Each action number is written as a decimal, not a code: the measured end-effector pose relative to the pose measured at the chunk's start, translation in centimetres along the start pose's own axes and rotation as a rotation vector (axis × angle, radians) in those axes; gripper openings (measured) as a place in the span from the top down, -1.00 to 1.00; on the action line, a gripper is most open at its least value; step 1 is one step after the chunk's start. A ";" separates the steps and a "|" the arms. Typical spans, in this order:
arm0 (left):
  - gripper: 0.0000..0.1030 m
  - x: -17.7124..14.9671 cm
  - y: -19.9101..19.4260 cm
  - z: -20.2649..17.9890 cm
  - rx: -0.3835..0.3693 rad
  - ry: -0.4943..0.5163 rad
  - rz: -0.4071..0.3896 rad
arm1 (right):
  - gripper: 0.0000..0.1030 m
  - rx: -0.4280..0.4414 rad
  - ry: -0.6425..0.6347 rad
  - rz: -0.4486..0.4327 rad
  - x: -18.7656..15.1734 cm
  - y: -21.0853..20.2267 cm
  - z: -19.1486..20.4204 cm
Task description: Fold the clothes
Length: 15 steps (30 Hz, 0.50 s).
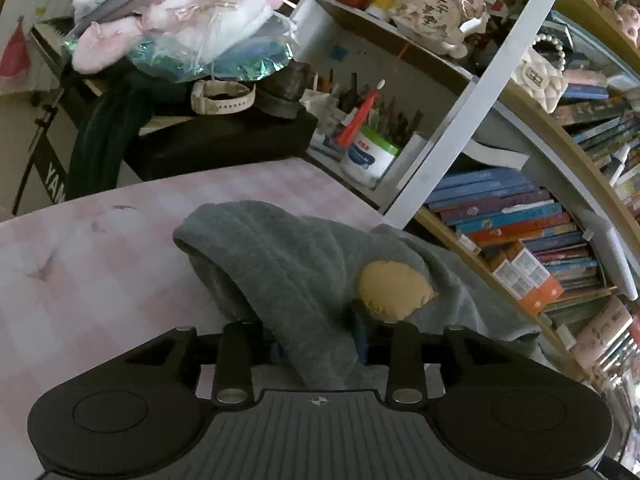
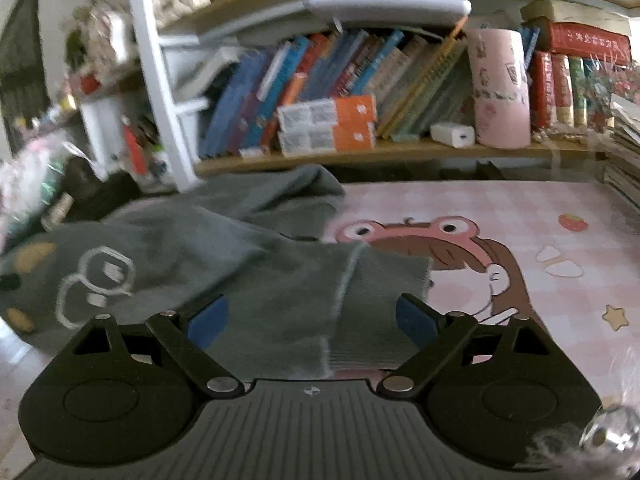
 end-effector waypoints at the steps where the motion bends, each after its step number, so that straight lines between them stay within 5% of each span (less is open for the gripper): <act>1: 0.29 -0.1 0.1 -0.1 -0.004 -0.002 -0.002 | -0.77 -0.019 -0.009 0.017 0.0 0.4 -0.1; 8: 0.09 -0.8 -0.3 0.4 -0.042 -0.004 0.004 | -0.68 -0.120 -0.105 0.111 -0.3 3.6 -0.1; 13: 0.08 -0.7 -0.4 0.5 -0.057 -0.025 0.007 | 0.33 -0.159 -0.172 0.099 0.0 3.9 0.1; 15: 0.01 -0.7 -0.5 0.6 -0.061 -0.026 0.009 | 0.40 -0.161 -0.195 0.098 -0.1 3.6 0.0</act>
Point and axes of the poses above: each gripper's, at about its wrist camera, not at the fingertips, and y roughly the way its jaws point, z to its left, x to its top, the point moved 6 cm from there along y, roughly the way its jaws point, and after that the axes turned 5 degrees about y, right-handed, at the moved point
